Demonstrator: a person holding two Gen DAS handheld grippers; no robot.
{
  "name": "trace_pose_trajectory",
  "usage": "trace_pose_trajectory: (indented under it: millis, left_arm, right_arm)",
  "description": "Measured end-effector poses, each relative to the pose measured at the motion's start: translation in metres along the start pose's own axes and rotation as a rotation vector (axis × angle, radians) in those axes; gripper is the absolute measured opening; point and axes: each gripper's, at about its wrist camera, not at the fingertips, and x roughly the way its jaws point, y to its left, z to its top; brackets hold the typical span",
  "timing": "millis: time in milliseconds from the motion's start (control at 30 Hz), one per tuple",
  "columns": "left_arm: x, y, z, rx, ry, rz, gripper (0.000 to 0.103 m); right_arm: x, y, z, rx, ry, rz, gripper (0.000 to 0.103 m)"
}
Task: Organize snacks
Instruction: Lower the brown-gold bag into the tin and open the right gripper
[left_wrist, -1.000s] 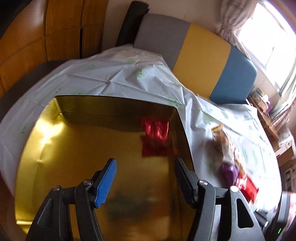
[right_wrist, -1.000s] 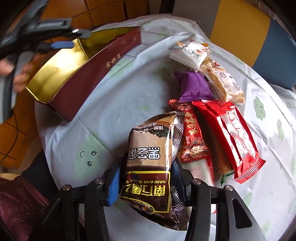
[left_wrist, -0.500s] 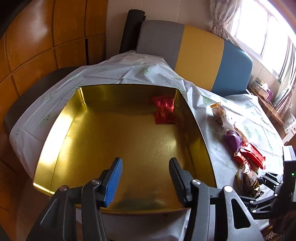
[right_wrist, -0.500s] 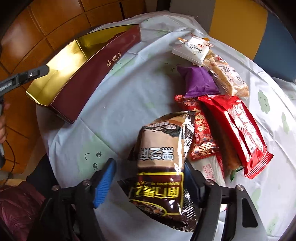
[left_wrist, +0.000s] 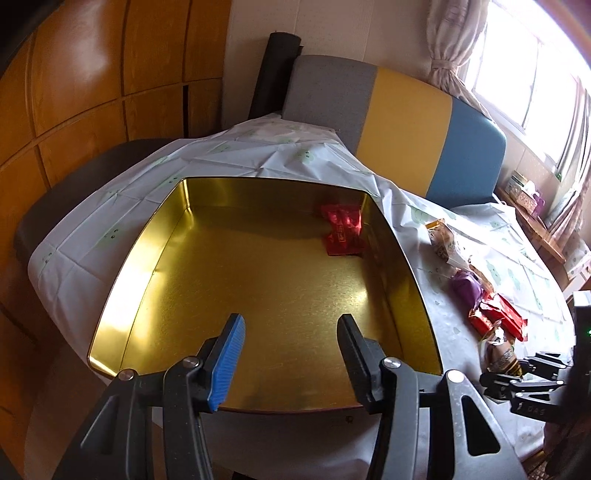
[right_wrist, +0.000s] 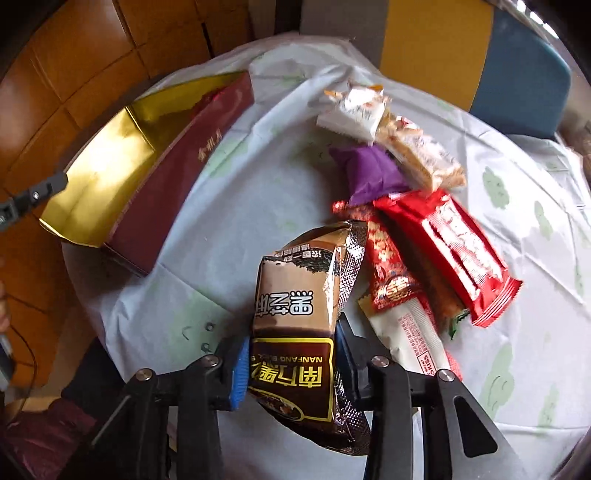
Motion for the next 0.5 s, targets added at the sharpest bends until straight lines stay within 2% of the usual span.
trace_pose_trajectory:
  millis: [267, 400, 500]
  left_arm:
    - [-0.003, 0.013, 0.0, -0.041, -0.02, 0.009, 0.053]
    - [-0.004, 0.021, 0.001, -0.061, -0.03, 0.017, 0.053]
    - [-0.005, 0.03, 0.001, -0.078, -0.032, 0.027, 0.053]
  right_arm:
    - [-0.036, 0.041, 0.045, -0.041, -0.092, 0.146, 0.041]
    - [-0.029, 0.072, 0.079, -0.051, -0.107, 0.202, 0.041]
    - [-0.018, 0.087, 0.101, -0.04, -0.112, 0.204, 0.041]
